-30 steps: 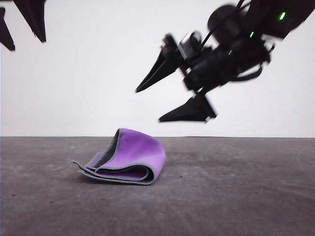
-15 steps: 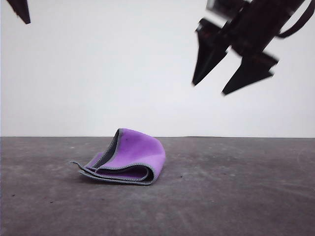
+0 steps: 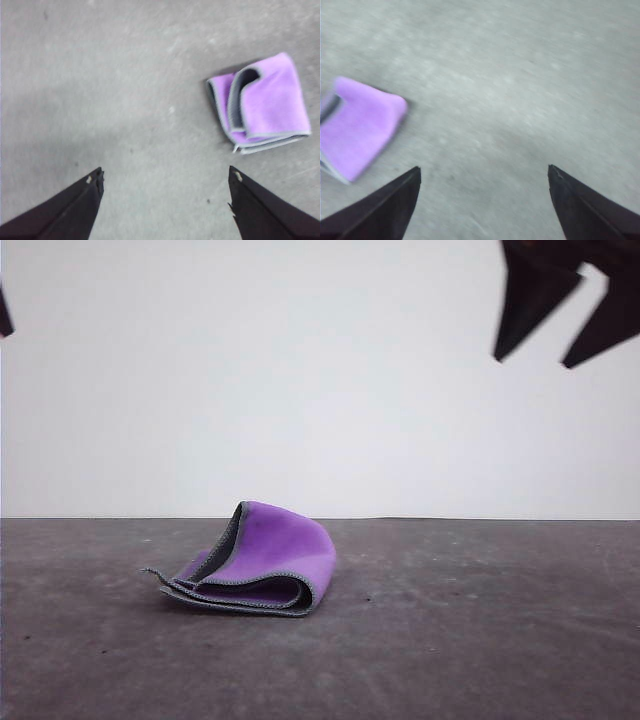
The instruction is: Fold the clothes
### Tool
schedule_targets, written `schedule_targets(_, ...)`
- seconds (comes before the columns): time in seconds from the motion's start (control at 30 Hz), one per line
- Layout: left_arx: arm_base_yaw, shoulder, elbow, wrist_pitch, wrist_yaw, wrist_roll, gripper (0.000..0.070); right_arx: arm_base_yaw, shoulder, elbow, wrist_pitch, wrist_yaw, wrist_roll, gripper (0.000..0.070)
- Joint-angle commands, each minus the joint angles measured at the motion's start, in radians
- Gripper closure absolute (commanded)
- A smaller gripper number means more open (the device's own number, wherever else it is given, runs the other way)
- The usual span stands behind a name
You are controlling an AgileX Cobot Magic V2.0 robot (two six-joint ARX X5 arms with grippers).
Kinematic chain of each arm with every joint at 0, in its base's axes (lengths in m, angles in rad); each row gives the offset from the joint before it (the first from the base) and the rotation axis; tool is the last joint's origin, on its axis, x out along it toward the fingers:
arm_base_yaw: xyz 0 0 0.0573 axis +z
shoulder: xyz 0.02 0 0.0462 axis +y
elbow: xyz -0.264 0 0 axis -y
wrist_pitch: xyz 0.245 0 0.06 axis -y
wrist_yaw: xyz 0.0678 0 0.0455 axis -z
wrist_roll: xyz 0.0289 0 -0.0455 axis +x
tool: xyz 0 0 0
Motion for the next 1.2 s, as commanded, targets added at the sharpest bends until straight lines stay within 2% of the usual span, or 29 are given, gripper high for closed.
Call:
schedule_targets(0.0, 0.000, -0.014, -0.020, 0.025, 0.001, -0.017, 0.0219, 0.005, -0.044, -0.040, 0.038, 0.011, 0.010, 0.0188)
schedule_targets(0.23, 0.000, -0.106, -0.115, 0.095, 0.002, -0.040, 0.0243, 0.005, -0.266, -0.256, 0.185, 0.090, 0.091, 0.0205)
schedule_targets(0.27, 0.000, -0.118, -0.123, 0.103, 0.002, -0.042, 0.0302, 0.005, -0.298, -0.279, 0.192, 0.103, 0.100, 0.0249)
schedule_targets(0.3, 0.000, -0.125, -0.126, 0.105, 0.002, -0.043, 0.0396, 0.005, -0.326, -0.296, 0.193, 0.112, 0.104, 0.0326)
schedule_targets(0.37, 0.000, -0.138, -0.127, 0.106, 0.003, -0.045, 0.0624, 0.005, -0.375, -0.319, 0.187, 0.128, 0.108, 0.0476)
schedule_targets(0.43, 0.000, -0.147, -0.127, 0.112, 0.005, -0.056, 0.0696, 0.005, -0.407, -0.322, 0.171, 0.135, 0.108, 0.0583)
schedule_targets(0.47, 0.000, -0.150, -0.127, 0.112, 0.009, -0.061, 0.0698, 0.005, -0.422, -0.322, 0.163, 0.135, 0.107, 0.0668)
schedule_targets(0.53, 0.000, -0.155, -0.128, 0.114, 0.017, -0.059, 0.0697, 0.005, -0.441, -0.322, 0.160, 0.135, 0.098, 0.0700)
schedule_targets(1.17, 0.000, -0.155, -0.127, 0.149, 0.023, -0.069, 0.0698, 0.006, -0.451, -0.322, 0.154, 0.134, 0.094, 0.0700)
